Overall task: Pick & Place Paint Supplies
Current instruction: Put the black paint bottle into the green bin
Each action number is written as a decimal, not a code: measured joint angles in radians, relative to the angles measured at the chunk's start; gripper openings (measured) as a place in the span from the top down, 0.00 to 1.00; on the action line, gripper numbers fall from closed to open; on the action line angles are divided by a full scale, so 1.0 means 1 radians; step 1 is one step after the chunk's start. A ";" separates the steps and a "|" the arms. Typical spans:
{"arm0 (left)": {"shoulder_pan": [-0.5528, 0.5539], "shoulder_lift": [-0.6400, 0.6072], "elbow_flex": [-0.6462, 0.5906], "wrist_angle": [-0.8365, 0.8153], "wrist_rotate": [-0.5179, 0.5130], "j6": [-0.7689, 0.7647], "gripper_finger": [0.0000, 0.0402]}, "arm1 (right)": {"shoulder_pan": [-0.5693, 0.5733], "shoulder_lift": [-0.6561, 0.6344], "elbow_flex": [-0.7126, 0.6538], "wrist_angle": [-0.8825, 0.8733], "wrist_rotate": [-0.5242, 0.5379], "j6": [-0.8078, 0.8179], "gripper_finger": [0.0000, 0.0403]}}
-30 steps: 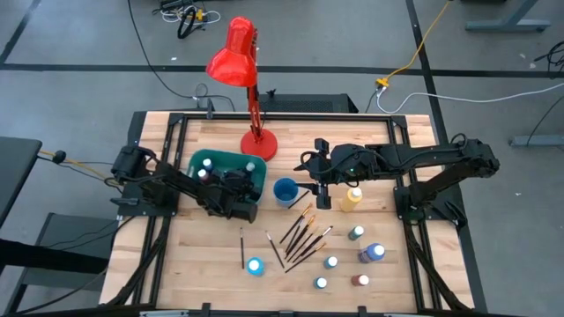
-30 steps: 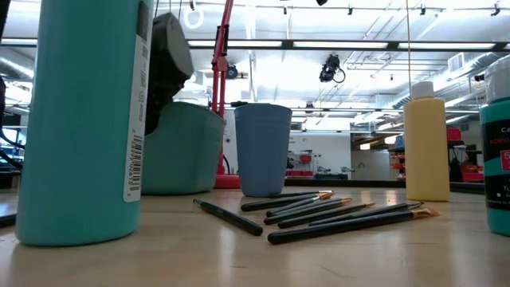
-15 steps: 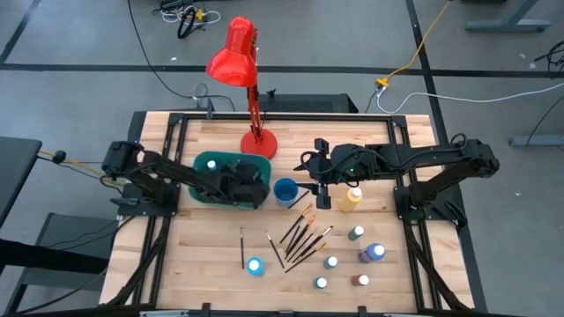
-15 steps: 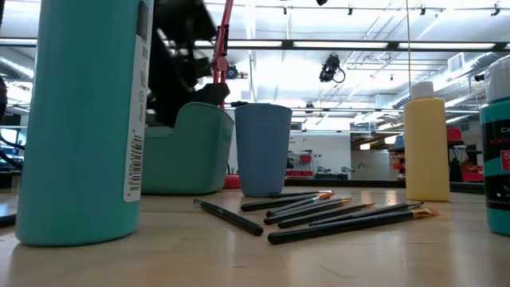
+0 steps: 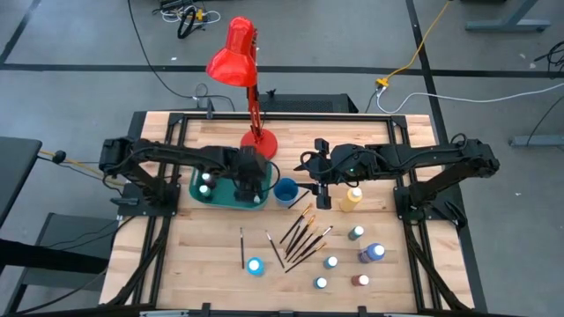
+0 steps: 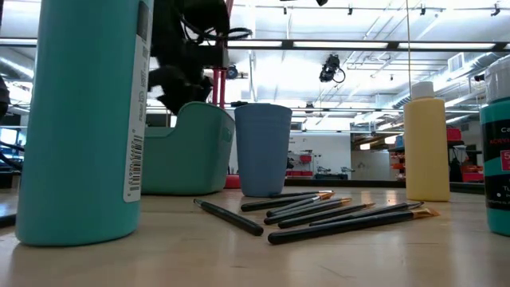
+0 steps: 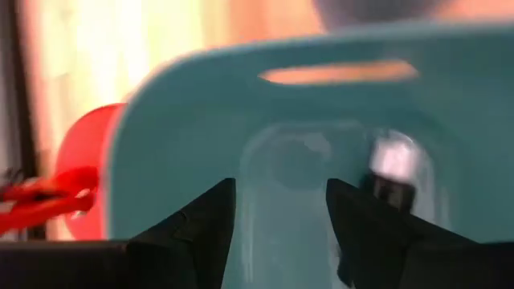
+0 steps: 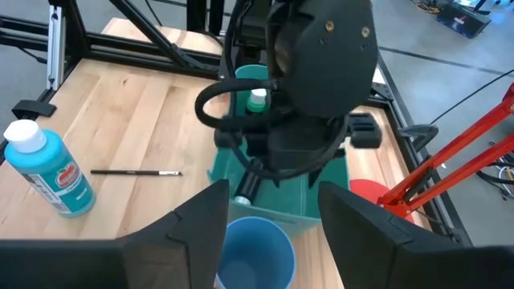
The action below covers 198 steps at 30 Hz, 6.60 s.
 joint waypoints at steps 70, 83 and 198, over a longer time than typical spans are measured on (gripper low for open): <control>0.077 0.039 0.002 -0.107 0.149 -0.106 0.67 | 0.000 0.000 0.000 -0.100 0.002 -0.037 0.49; -0.033 -0.261 -0.071 -0.022 -0.045 -0.438 0.66 | 0.000 0.000 0.000 -0.117 0.002 -0.037 0.49; -0.538 -0.216 -0.365 1.107 -0.827 -0.197 0.51 | -0.143 0.412 -0.252 1.231 -0.392 0.166 0.59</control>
